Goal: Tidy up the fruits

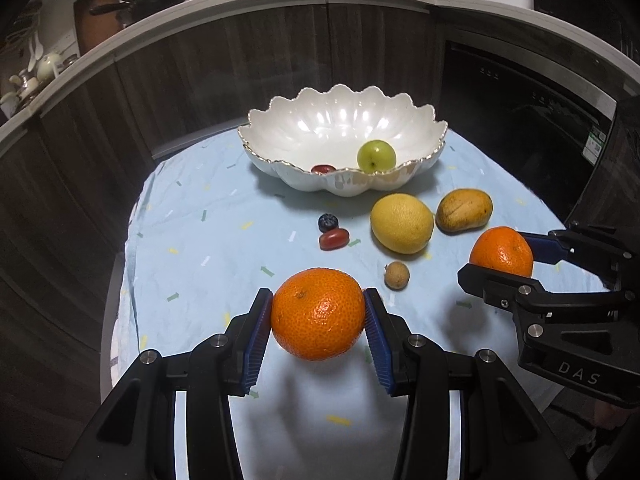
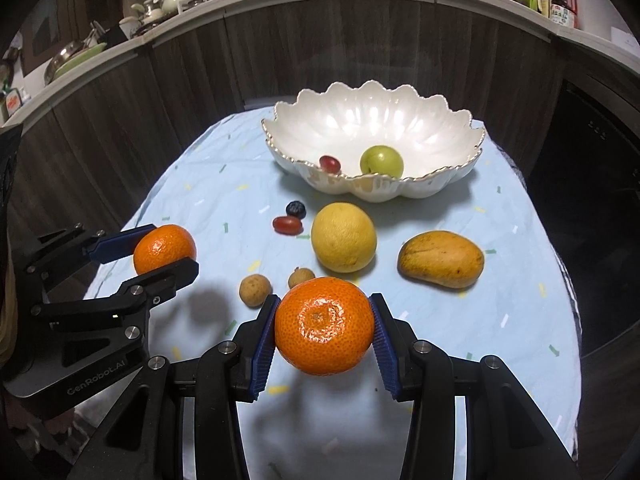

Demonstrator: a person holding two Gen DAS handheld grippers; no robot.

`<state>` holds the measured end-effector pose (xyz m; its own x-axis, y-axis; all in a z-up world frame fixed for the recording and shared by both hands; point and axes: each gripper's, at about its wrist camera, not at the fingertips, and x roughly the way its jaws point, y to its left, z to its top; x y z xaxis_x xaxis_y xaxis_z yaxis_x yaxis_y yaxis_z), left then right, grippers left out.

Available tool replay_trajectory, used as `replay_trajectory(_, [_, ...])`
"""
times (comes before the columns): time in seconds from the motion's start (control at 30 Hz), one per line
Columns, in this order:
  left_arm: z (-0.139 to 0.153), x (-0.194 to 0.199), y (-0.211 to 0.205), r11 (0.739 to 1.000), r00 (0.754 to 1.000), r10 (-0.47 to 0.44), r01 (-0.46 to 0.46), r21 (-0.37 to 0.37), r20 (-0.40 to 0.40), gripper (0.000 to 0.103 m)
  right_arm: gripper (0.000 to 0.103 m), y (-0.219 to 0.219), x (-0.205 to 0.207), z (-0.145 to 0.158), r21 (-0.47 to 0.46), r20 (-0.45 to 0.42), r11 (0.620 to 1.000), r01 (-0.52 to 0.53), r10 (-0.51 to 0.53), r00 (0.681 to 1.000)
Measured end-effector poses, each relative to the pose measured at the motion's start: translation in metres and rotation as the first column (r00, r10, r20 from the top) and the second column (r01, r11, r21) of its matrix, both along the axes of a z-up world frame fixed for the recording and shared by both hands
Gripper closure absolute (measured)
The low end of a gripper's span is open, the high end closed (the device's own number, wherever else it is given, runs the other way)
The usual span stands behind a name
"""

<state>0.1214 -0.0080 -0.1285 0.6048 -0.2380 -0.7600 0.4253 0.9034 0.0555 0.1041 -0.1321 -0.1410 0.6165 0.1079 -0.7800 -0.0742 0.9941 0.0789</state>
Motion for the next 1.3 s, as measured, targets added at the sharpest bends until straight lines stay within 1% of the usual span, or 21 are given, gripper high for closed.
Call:
replay_trajectory(0.13, [0.005, -0.001, -0.006, 1.000, 1.000, 0.011, -0.011, 0.011, 0.015, 0.058, 0.058, -0.006, 0.000, 0.004, 0.007, 0.011, 1.000, 0.011, -0.011, 1.000])
replay_trajectory(0.33, [0.012, 0.001, -0.014, 0.999, 0.999, 0.035, -0.036, 0.013, 0.018, 0.058, 0.058, -0.012, 0.000, 0.012, 0.016, 0.026, 0.999, 0.029, -0.030, 0.999])
replay_trajectory(0.67, [0.024, 0.010, -0.023, 0.997, 0.997, 0.071, -0.071, 0.004, 0.028, 0.058, 0.058, -0.024, 0.003, 0.025, 0.021, 0.063, 0.999, 0.050, -0.051, 0.997])
replay_trajectory(1.3, [0.047, 0.038, -0.045, 0.997, 0.995, 0.078, -0.077, -0.019, 0.056, 0.058, 0.058, -0.055, 0.029, 0.049, 0.024, 0.122, 0.993, 0.112, -0.114, 0.986])
